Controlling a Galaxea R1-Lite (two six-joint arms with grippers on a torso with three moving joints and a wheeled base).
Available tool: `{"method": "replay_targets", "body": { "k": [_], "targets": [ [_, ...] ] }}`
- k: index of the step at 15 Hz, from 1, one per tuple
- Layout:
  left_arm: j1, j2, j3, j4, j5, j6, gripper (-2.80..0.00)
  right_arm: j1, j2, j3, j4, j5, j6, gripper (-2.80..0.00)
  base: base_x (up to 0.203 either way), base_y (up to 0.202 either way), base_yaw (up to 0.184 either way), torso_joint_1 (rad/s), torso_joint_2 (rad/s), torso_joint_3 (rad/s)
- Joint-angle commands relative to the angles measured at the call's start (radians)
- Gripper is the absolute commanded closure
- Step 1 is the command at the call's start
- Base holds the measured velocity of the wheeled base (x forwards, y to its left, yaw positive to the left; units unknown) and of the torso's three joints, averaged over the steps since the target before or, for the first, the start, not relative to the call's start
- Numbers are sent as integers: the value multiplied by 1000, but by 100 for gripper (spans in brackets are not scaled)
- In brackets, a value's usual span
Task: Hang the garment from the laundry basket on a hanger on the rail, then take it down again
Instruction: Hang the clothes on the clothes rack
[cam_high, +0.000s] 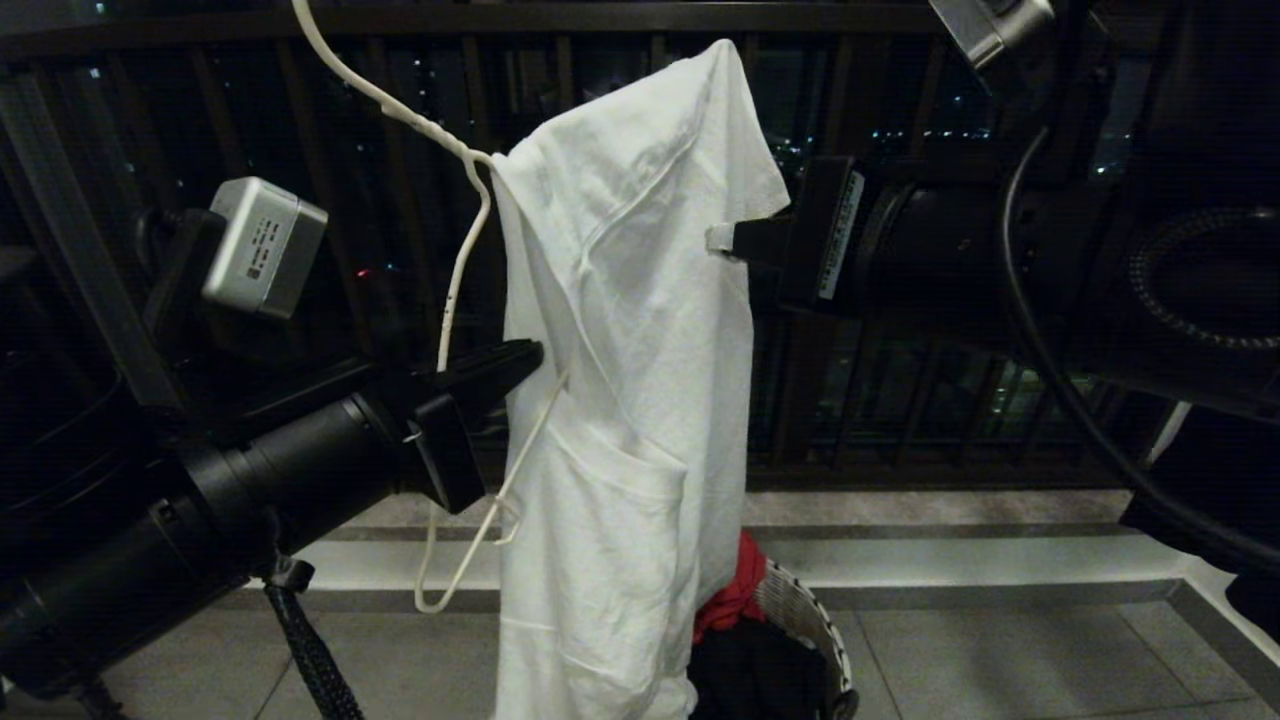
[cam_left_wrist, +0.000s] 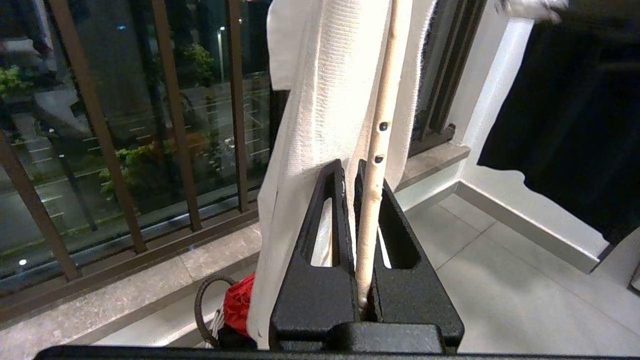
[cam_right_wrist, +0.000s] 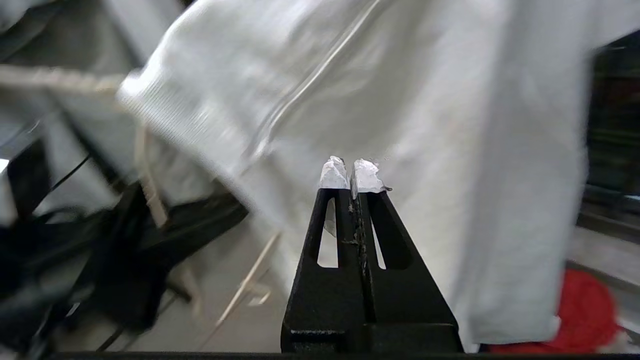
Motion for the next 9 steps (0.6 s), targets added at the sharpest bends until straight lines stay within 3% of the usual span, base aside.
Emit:
{"method": "replay_targets", "body": {
  "k": [1,3,6,9],
  "targets": [
    [2,7,-16,-5,6,-1,0,27,3,25,-5,1,-26,-280,0,0,0,0,0,0],
    [0,15,-21,-5,13,-1,0,72,15,42,-6,-30,-62,-280,0,0,0,0,0,0],
    [0,16,-21,-5,14,-1,0,118,84,38,-31,-154,-104,-280,0,0,0,0,0,0],
    [0,13,-28,-5,14,-1,0,141,200,39,-241,-312,-187,-280,0,0,0,0,0,0]
  ]
}}
